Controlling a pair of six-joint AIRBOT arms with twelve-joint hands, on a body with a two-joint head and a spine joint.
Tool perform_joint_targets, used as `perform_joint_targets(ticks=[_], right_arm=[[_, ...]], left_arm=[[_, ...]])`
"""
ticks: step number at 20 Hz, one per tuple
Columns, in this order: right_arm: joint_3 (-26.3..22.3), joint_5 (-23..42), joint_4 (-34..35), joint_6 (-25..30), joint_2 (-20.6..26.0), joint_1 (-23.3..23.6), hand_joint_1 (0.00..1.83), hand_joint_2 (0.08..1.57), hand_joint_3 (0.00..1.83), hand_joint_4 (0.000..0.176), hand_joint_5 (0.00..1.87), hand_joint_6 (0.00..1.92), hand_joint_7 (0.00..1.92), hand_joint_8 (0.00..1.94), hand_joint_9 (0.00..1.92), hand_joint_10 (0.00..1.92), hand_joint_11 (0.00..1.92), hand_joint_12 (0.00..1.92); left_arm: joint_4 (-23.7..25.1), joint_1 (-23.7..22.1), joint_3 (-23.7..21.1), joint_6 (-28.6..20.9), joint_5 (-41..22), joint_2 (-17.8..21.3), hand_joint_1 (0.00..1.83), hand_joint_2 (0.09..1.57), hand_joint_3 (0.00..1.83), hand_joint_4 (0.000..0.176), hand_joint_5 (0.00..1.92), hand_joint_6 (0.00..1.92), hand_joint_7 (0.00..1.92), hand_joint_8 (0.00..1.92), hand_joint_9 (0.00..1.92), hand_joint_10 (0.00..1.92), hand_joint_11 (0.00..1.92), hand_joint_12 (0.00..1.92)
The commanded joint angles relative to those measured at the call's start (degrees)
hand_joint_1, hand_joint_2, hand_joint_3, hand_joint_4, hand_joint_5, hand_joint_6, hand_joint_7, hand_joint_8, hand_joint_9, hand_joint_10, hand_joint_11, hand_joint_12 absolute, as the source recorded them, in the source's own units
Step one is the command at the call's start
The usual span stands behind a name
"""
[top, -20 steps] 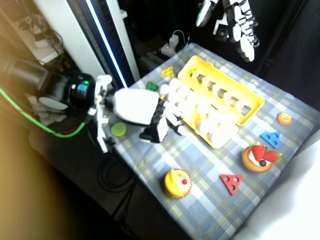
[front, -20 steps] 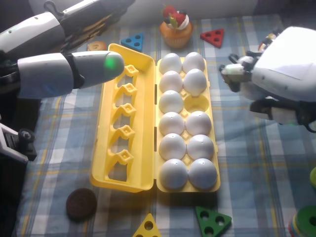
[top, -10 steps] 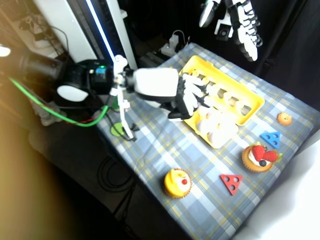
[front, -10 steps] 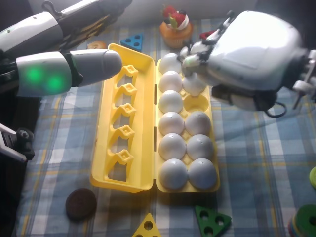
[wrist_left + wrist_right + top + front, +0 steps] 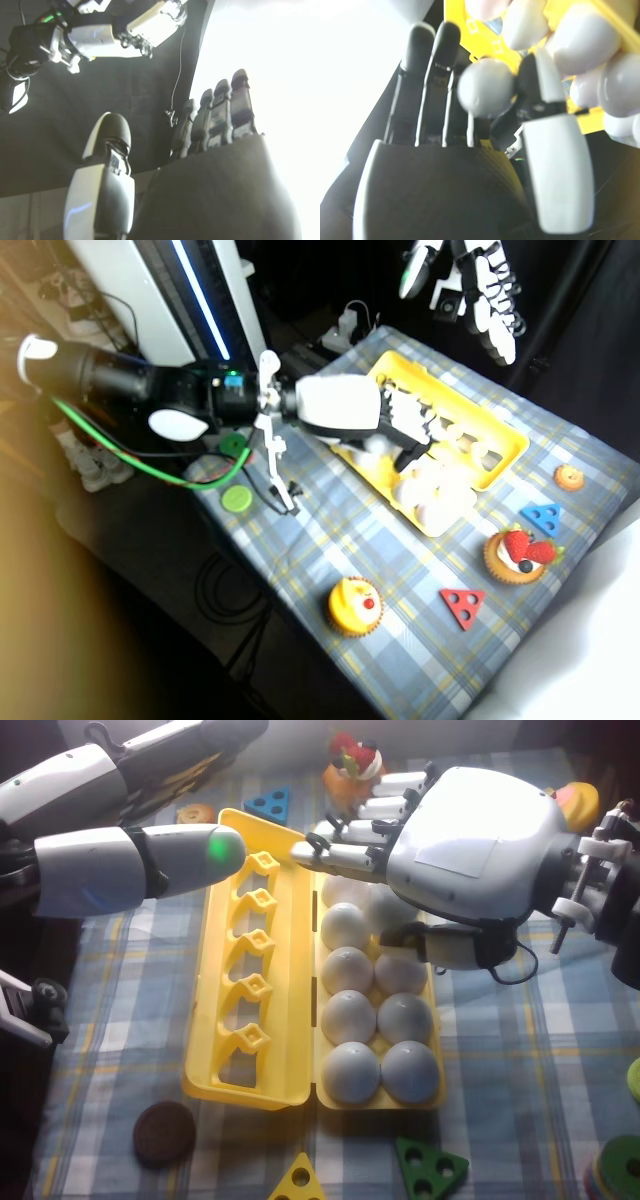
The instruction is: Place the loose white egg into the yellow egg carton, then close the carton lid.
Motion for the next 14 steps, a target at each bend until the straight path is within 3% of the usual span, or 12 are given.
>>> perform_joint_targets(ticks=[1,2,3,4,5,6,8,9,11,12,13,14], right_arm=[[-0.07,6.76,-0.37,0.48,0.11,0.89,0.41,1.21,0.0,0.101,0.02,0.01,0.08,0.02,0.04,0.72,0.01,1.59],[-0.18,6.8,-0.37,0.93,0.12,0.89,0.28,1.24,0.0,0.08,0.0,0.0,0.01,0.0,0.01,0.3,0.0,1.34],[-0.32,6.95,-0.37,1.3,0.13,0.88,0.27,1.23,0.0,0.067,0.0,0.0,0.0,0.0,0.0,0.06,0.0,0.74],[-0.68,7.44,-0.35,1.58,0.15,0.88,0.31,1.23,0.0,0.043,0.0,0.0,0.0,0.0,0.0,0.01,0.0,0.32],[-1.25,8.28,-0.32,1.87,0.72,0.88,0.31,1.23,0.0,0.031,0.0,0.0,0.0,0.0,0.0,0.0,0.0,0.11],[-2.61,9.57,-0.17,2.01,2.75,0.87,0.35,1.24,0.0,0.002,0.0,0.0,0.0,0.0,0.0,0.0,0.0,0.02],[-4.31,10.52,-0.31,2.01,5.5,0.72,0.39,1.28,0.02,0.0,0.0,0.0,0.0,0.0,0.0,0.0,0.0,0.0],[-5.6,11.33,-0.63,2.0,7.73,-0.1,0.24,1.36,0.04,0.0,0.0,0.0,0.0,0.0,0.0,0.0,0.0,0.0],[-7.81,14.02,-0.62,2.0,11.49,-2.51,0.26,1.31,0.01,0.0,0.0,0.0,0.0,0.0,0.0,0.0,0.0,0.0],[-9.07,15.83,-0.6,2.0,13.53,-4.03,0.09,1.26,0.0,0.009,0.0,0.0,0.0,0.0,0.0,0.0,0.05,0.03],[-9.77,17.18,-0.6,2.0,14.68,-4.92,0.02,1.19,0.0,0.101,0.0,0.0,0.0,0.0,0.0,0.0,0.01,0.0],[-10.74,18.69,-0.56,1.99,16.27,-6.2,0.14,1.18,0.0,0.161,0.0,0.0,0.0,0.0,0.0,0.0,0.0,0.0]], left_arm=[[-1.43,-0.69,0.31,-0.33,-6.65,-0.22,0.41,1.26,0.0,0.046,0.03,0.0,0.0,0.0,0.0,0.0,0.0,0.0],[-1.46,-0.7,0.31,-0.33,-6.65,-0.22,0.4,1.26,0.0,0.033,0.04,0.01,0.0,0.0,0.0,0.0,0.0,0.0],[-1.55,-0.66,0.29,-0.33,-6.65,-0.19,0.39,1.26,0.0,0.037,0.04,0.01,0.0,0.0,0.0,0.0,0.0,0.0],[-1.65,-0.57,0.27,-0.33,-6.67,-0.14,0.42,1.25,0.0,0.035,0.06,0.01,0.0,0.0,0.0,0.0,0.0,0.0],[-1.77,-0.48,0.23,-0.33,-6.81,-0.09,0.41,1.25,0.0,0.037,0.06,0.01,0.0,0.0,0.0,0.0,0.0,0.0],[-2.09,-0.32,0.07,-0.33,-7.13,0.1,0.42,1.25,0.0,0.048,0.06,0.01,0.0,0.0,0.0,0.0,0.0,0.0],[-2.57,0.11,-0.22,-0.34,-7.78,0.46,0.41,1.25,0.0,0.049,0.01,0.0,0.0,0.0,0.0,0.0,0.0,0.0],[-3.21,0.63,-0.34,-0.35,-8.33,0.79,0.43,1.27,0.01,0.028,0.0,0.0,0.0,0.0,0.0,0.0,0.0,0.0],[-4.25,1.51,-0.27,-1.89,-9.25,1.24,0.42,1.29,0.01,0.011,0.0,0.0,0.0,0.0,0.0,0.0,0.0,0.0],[-4.51,1.99,-0.17,-2.93,-9.47,1.52,0.42,1.31,0.02,0.0,0.0,0.0,0.0,0.0,0.0,0.0,0.03,0.02],[-4.6,2.29,-0.05,-3.87,-9.65,1.68,0.44,1.37,0.0,0.0,0.0,0.0,0.0,0.0,0.0,0.0,0.01,0.3],[-4.75,2.75,0.24,-5.36,-10.06,1.91,0.4,1.37,0.0,0.007,0.0,0.0,0.0,0.0,0.0,0.0,0.0,0.54]])
